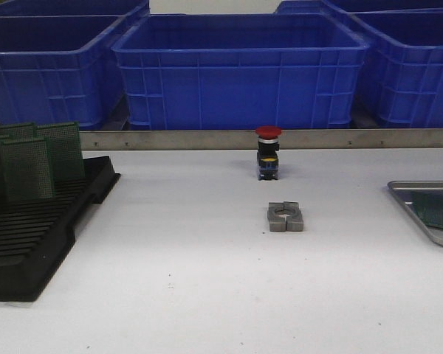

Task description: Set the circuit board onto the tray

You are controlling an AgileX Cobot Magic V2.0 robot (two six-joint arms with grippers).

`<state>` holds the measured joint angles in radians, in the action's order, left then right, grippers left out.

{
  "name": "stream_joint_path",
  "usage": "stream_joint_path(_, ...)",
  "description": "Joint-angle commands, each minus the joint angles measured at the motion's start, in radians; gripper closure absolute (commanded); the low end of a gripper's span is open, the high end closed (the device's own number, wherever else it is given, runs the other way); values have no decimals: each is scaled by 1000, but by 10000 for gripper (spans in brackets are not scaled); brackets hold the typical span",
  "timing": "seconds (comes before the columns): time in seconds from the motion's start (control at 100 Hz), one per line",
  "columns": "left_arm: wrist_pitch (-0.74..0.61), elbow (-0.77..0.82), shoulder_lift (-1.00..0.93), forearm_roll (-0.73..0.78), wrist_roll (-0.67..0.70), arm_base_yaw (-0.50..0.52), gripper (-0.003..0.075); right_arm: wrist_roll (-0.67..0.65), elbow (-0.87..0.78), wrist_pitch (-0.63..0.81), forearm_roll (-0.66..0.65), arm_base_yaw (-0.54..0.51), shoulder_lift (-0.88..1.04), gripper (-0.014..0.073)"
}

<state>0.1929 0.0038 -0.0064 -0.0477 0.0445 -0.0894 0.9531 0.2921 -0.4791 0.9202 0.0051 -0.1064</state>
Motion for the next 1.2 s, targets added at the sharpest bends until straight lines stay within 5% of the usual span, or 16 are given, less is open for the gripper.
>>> stream_joint_path(0.0,-9,20,-23,2,23,0,741,8,26,45,24,2,-9,653)
stream_joint_path(1.19,11,20,-28,0,11,0,741,8,26,49,24,1,-8,653)
